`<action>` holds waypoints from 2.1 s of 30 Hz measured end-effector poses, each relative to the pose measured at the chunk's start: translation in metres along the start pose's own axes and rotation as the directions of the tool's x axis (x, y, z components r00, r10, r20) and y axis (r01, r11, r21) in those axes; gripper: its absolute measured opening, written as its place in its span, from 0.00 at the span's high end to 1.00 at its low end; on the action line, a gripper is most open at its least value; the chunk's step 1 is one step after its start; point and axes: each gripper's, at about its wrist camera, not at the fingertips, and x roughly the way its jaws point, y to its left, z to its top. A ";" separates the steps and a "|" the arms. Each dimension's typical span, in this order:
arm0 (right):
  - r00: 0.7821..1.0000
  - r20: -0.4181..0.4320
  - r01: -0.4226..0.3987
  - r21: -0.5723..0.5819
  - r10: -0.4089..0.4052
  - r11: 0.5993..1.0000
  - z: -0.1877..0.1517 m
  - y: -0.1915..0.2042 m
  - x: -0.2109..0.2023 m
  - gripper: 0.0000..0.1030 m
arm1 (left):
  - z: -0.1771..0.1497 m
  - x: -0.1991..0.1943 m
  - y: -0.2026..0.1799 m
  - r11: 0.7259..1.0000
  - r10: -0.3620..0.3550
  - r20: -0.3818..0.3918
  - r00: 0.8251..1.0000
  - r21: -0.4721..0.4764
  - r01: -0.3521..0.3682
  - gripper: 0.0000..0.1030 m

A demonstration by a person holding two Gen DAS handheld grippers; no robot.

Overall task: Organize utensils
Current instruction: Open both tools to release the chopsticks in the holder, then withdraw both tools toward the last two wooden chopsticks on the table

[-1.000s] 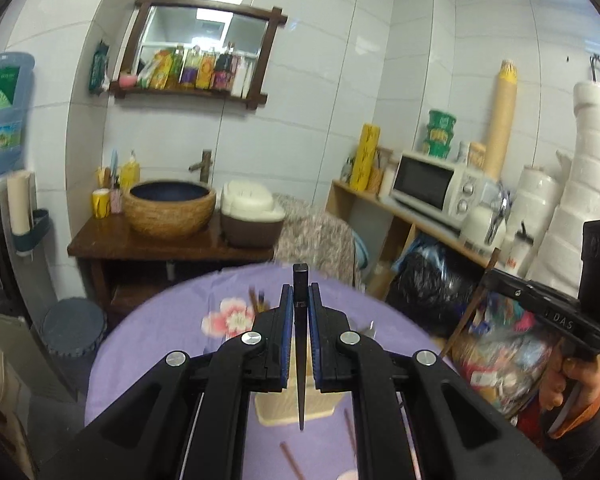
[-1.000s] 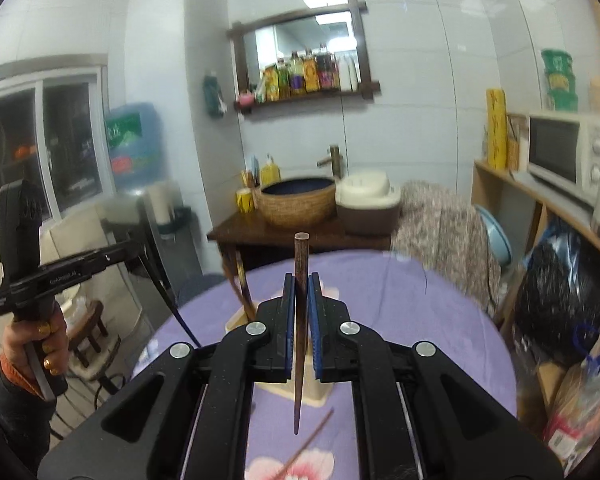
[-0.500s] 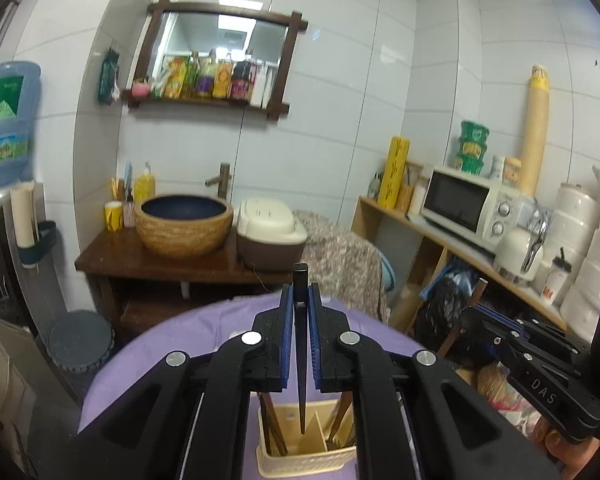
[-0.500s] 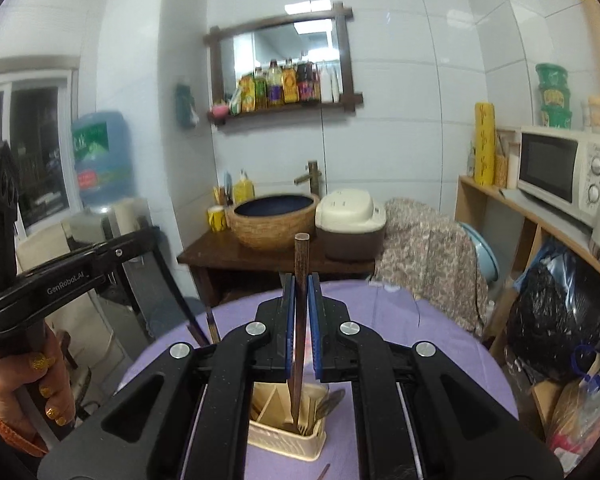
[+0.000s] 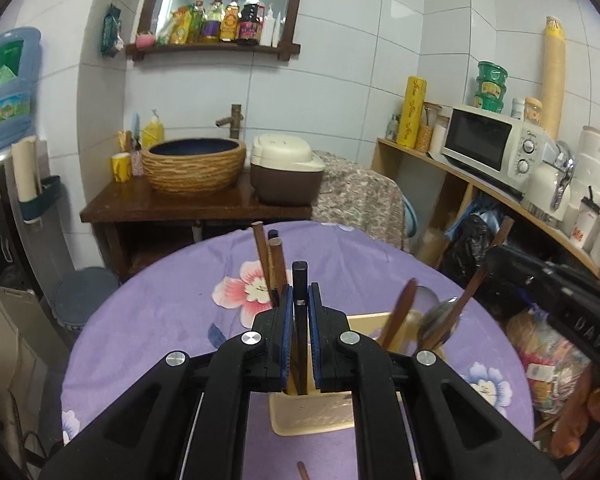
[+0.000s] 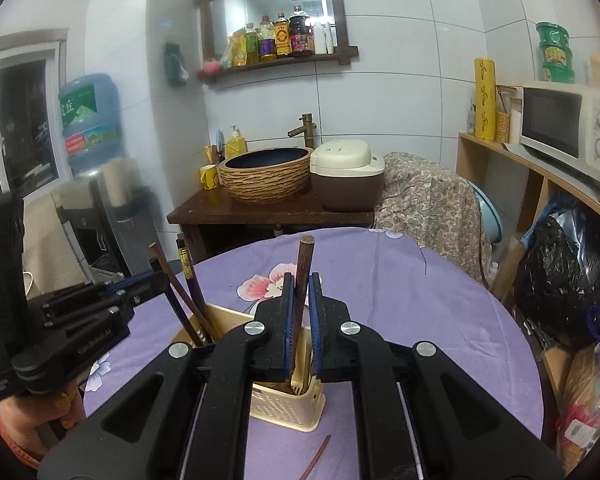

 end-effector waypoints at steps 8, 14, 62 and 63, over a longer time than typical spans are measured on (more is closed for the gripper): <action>1.000 0.011 0.013 0.024 -0.014 1.000 -0.008 -0.009 -0.002 0.66 | -0.007 -0.008 -0.006 0.998 0.022 0.017 1.000 0.051 -0.023 0.49; 0.995 0.074 0.070 -0.016 -0.069 0.997 -0.017 -0.006 -0.019 0.31 | -0.016 -0.026 -0.013 0.994 0.040 0.066 0.997 0.102 -0.046 0.32; 0.841 -0.491 0.189 -0.125 -0.227 0.974 -0.254 -0.019 -0.028 0.06 | -0.214 -0.044 0.001 0.995 0.099 -0.319 0.943 0.056 -0.086 0.11; 0.855 -0.475 0.182 -0.105 -0.210 0.978 -0.253 -0.021 -0.030 0.06 | -0.214 -0.043 0.000 0.996 0.086 -0.322 0.943 0.046 -0.075 0.11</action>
